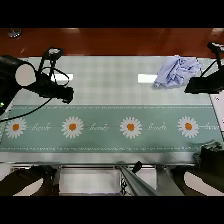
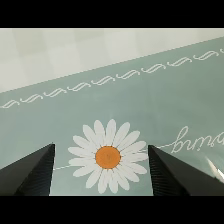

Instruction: Fold the shirts.

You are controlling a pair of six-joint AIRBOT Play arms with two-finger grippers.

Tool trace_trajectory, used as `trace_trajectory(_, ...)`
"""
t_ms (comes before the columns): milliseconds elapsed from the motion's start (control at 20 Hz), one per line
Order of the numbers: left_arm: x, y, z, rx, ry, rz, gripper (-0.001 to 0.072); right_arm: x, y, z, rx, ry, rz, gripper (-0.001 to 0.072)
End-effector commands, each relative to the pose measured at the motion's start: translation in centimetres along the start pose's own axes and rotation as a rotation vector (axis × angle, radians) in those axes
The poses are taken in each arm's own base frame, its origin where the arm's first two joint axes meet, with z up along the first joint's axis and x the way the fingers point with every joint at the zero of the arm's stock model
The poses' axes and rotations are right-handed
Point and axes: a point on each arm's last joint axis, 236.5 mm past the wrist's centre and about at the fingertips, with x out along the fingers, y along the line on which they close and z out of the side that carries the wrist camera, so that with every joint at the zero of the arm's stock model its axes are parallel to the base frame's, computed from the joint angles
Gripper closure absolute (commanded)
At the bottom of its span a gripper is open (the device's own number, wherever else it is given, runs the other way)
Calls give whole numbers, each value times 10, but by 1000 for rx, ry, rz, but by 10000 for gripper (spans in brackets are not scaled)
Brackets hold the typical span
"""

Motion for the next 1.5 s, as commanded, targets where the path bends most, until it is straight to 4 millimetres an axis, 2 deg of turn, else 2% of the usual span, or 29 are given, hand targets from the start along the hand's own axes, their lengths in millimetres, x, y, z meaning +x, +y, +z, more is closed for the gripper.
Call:
trace_trajectory(0,0,0,0,0,0,0,2,0,0,0,0,-1,0,107)
trace_trajectory(150,0,-3,13,-5,-54,-11,2,-2,0,29,5,-123,0,107)
trace_trajectory(350,-2,-4,28,-4,-120,-17,2,-11,18,68,33,-290,80,107)
trace_trajectory(400,-2,-4,32,-6,-136,-18,2,-13,23,71,39,-304,102,113)
trace_trajectory(500,-5,2,51,16,-216,8,2,-20,11,99,55,-420,60,135)
trace_trajectory(550,-7,8,59,25,-252,35,2,-22,-3,111,95,-470,16,137)
trace_trajectory(650,-10,20,69,16,-292,59,2,-18,-38,122,182,-498,-88,138)
trace_trajectory(800,-10,41,70,-32,-294,81,1,7,-61,134,223,-461,-87,137)
trace_trajectory(950,-10,54,69,-61,-291,93,2,45,-72,141,243,-397,-80,134)
trace_trajectory(1150,-10,53,68,-61,-289,91,2,96,-77,153,274,-328,-51,134)
trace_trajectory(1300,-9,53,68,-61,-288,91,2,122,-79,167,296,-318,-31,135)
trace_trajectory(1450,-9,52,68,-65,-287,84,1,140,-72,185,342,-352,33,134)
